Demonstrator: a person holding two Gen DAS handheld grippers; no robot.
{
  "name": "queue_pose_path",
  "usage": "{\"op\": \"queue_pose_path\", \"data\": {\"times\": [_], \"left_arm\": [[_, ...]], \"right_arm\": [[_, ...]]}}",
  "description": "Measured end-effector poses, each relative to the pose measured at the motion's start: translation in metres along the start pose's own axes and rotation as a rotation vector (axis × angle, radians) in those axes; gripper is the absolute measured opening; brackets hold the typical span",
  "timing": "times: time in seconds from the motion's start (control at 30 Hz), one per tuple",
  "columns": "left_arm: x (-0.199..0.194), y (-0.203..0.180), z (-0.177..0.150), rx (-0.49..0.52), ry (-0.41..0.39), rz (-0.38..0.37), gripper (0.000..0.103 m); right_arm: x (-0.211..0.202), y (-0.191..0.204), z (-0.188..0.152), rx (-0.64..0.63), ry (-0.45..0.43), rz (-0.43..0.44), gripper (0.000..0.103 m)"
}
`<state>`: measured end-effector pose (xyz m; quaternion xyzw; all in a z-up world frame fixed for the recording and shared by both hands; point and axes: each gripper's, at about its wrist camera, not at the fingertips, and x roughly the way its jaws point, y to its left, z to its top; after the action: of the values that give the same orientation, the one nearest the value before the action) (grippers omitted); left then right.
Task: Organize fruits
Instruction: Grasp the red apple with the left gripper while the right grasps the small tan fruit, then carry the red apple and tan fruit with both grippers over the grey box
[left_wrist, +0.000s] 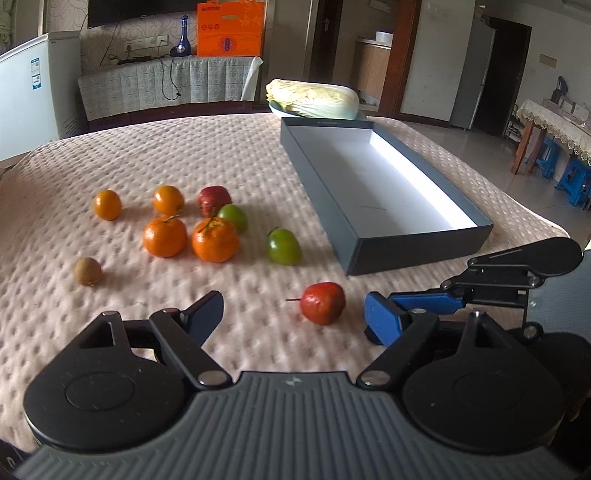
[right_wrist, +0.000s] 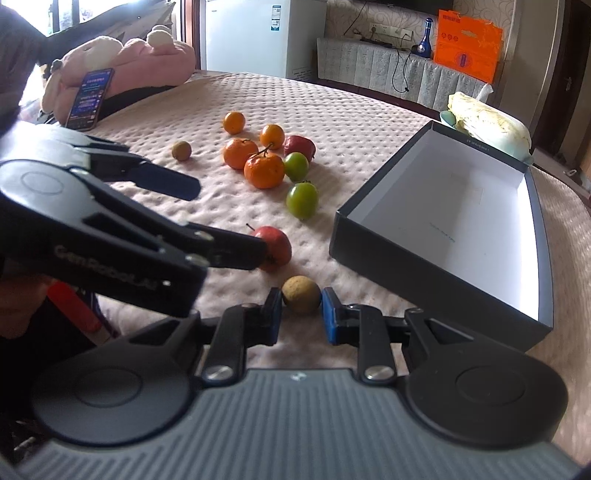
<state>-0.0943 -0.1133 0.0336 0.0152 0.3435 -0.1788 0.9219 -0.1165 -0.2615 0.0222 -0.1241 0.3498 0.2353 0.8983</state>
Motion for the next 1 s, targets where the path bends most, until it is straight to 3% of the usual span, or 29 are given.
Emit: {"op": "queue_pose_path", "data": {"times": [0.07, 0.23, 0.3, 0.43, 0.53, 0.6, 1.0], "left_arm": [[0.008, -0.006, 0.001, 0.003, 0.007, 0.009, 0.085], [0.033, -0.010, 0.004, -0.032, 0.076, -0.008, 0.063], [0.035, -0.012, 0.005, -0.042, 0.068, -0.007, 0.063], [0.038, -0.013, 0.006, -0.030, 0.061, 0.011, 0.046], [0.037, -0.009, 0.006, -0.037, 0.065, -0.002, 0.040], [0.034, -0.005, 0.006, -0.046, 0.067, -0.006, 0.038], [0.018, 0.031, 0.009, -0.116, 0.054, 0.127, 0.038]], "right_arm": [[-0.001, -0.001, -0.001, 0.000, 0.001, 0.002, 0.027], [-0.002, -0.001, -0.002, -0.003, 0.004, 0.005, 0.027], [-0.001, -0.001, -0.002, -0.008, 0.007, 0.003, 0.027], [-0.001, -0.003, -0.002, -0.007, 0.009, 0.012, 0.027], [-0.001, -0.003, -0.001, -0.008, 0.012, 0.014, 0.027], [-0.001, -0.003, 0.000, -0.006, 0.009, 0.012, 0.027], [-0.005, 0.003, 0.018, 0.004, -0.052, 0.041, 0.027]]}}
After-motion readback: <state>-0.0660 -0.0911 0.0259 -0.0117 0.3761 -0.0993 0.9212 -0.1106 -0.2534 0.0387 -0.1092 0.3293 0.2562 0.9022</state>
